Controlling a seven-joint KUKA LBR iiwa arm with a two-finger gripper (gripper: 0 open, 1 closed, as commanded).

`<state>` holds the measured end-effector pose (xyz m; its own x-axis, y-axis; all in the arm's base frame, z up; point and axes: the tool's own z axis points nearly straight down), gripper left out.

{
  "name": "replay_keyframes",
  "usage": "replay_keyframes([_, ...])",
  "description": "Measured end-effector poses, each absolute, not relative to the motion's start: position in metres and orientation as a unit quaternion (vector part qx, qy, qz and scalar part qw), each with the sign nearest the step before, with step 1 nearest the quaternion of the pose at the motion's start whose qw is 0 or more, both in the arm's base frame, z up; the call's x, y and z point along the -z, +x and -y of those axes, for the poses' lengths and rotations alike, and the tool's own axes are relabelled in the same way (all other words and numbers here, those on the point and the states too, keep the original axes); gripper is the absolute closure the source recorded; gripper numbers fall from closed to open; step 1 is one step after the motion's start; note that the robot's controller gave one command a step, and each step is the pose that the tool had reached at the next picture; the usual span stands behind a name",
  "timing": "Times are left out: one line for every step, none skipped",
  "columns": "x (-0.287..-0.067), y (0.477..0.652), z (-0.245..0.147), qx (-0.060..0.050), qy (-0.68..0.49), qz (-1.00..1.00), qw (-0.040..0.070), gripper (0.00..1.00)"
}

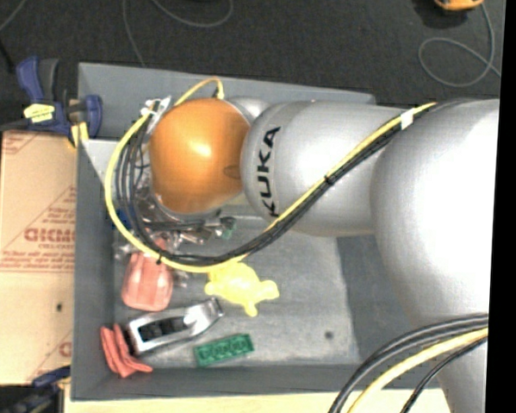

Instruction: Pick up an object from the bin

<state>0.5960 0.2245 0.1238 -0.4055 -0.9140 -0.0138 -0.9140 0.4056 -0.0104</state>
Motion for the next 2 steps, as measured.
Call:
replay_keyframes([-0.1365,0.5959,-0.2241,0.001,-0.545,-0.839,0.008,1.00])
replay_keyframes([-0.1430,0.5963,-0.2240,0.001,-0.544,-0.839,0.009,1.00])
